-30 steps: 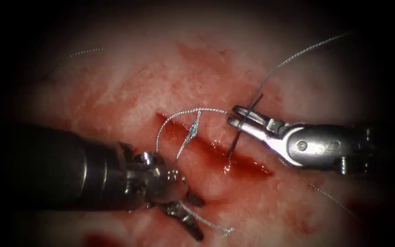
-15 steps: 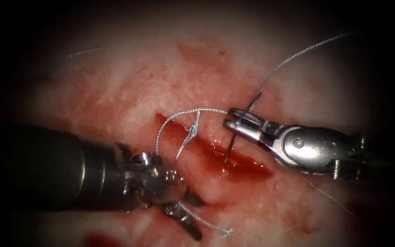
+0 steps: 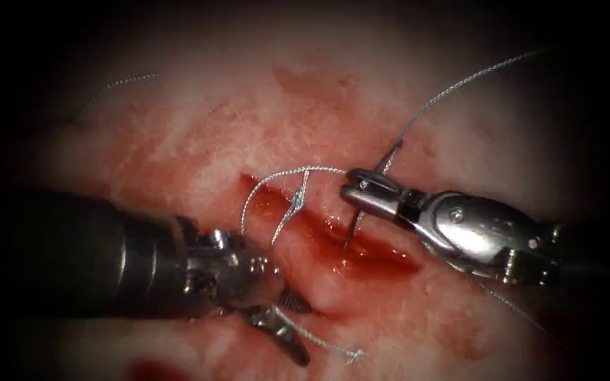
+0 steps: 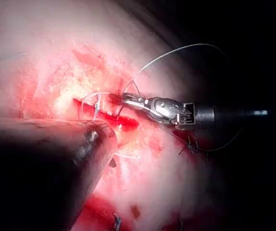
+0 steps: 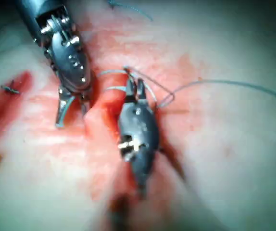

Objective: Wound Closure

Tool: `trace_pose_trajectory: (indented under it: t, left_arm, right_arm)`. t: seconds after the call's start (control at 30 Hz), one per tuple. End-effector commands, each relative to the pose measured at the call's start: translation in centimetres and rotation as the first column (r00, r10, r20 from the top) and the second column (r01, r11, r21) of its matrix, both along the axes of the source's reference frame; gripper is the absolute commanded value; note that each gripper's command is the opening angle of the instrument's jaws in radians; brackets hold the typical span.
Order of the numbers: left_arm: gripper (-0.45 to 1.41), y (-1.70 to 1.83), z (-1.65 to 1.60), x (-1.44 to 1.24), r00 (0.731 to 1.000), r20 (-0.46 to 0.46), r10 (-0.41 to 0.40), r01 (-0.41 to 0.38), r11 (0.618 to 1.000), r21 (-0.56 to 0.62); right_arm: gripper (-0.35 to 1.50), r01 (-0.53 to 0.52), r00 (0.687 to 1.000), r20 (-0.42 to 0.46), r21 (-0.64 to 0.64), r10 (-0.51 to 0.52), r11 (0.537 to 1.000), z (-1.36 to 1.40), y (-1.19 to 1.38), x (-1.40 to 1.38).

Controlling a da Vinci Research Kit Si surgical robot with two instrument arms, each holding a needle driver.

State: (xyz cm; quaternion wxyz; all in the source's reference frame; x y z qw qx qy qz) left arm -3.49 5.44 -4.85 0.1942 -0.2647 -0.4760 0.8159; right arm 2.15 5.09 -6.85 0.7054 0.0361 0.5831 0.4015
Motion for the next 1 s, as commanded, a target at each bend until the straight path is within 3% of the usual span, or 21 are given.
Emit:
trace_pose_trajectory:
  t: [0.03,0.4,0.53,0.77,1.0]
  left_arm:
    - [0.52,-0.06,0.06,-0.05,1.0,0.001,0.001,-0.001,1.0,0.003]
    - [0.52,-0.11,0.03,0.03,1.0,0.005,0.008,-0.008,1.0,0.003]
    - [0.53,-0.14,0.01,0.19,0.999,0.024,0.03,-0.03,1.0,-0.009]
    - [0.53,-0.25,0.02,0.41,0.998,0.038,0.05,-0.049,0.999,-0.018]
    - [0.54,-0.32,0.16,0.31,0.998,0.036,0.052,-0.051,0.999,-0.019]
  right_arm:
    - [-0.35,0.004,1.0,-0.002,0.022,-0.004,1.0,0.05,-0.04,0.08]
    - [-0.35,-0.012,0.998,-0.061,0.209,0.025,0.978,0.12,-0.08,0.06]
    - [-0.35,0.016,0.991,-0.132,0.349,0.032,0.937,0.24,-0.2,0.07]
    - [-0.35,0.052,0.98,-0.195,0.455,0.043,0.889,0.26,-0.41,0.11]
    - [-0.35,0.042,0.97,-0.22,0.568,0.102,0.822,0.2,-0.52,0.13]
